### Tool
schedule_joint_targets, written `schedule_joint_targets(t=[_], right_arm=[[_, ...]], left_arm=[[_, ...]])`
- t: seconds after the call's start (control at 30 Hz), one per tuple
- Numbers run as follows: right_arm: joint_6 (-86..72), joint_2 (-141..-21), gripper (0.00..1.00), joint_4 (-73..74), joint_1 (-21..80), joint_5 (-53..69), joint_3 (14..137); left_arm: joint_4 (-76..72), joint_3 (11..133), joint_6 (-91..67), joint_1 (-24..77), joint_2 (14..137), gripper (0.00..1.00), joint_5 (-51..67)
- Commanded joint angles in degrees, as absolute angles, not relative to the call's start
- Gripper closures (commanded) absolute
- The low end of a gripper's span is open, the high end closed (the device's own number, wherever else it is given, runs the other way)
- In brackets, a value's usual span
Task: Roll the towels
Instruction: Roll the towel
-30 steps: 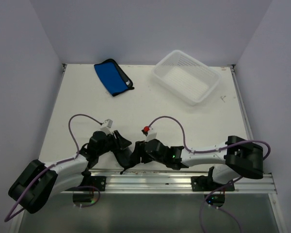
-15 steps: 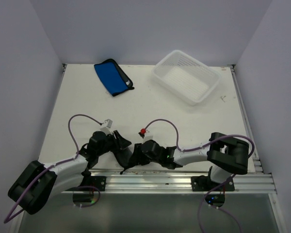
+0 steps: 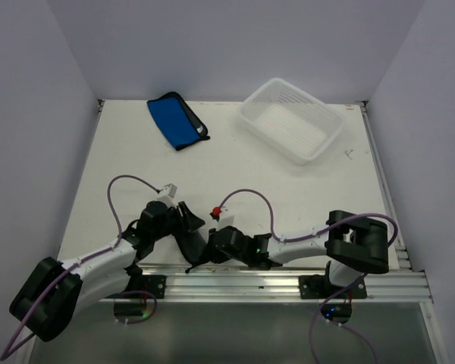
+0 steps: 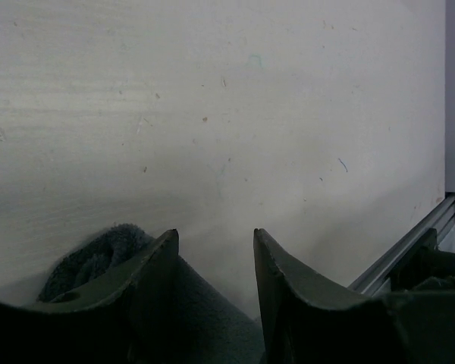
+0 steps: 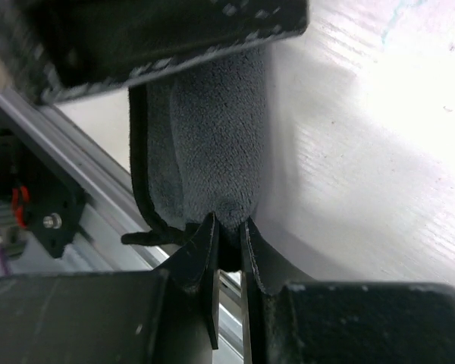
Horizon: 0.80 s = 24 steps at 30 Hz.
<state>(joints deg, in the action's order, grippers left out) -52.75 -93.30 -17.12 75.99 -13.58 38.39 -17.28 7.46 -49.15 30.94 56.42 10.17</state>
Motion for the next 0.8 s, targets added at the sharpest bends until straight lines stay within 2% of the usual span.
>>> schedule_joint_targets(t=[0.0, 0.1, 0.4, 0.77], right_arm=[[-46.3, -91.1, 1.0, -4.1, 81.3, -24.6, 43.1], [-44.9, -91.9, 1.0, -0.2, 82.3, -28.5, 46.2], [-38.2, -96.3, 1.0, 16.3, 83.3, -40.5, 58.9], [-38.1, -104.7, 1.0, 20.3, 83.1, -42.2, 61.8]], left_arm=[[-5.0, 13.3, -43.6, 30.8, 54.8, 0.5, 3.4], [-1.1, 19.8, -42.3, 30.8, 54.8, 0.49, 2.5], [-2.7, 26.4, -41.8, 30.8, 60.4, 0.46, 5.5], [-5.4, 27.7, -41.6, 30.8, 65.1, 0.46, 6.9]])
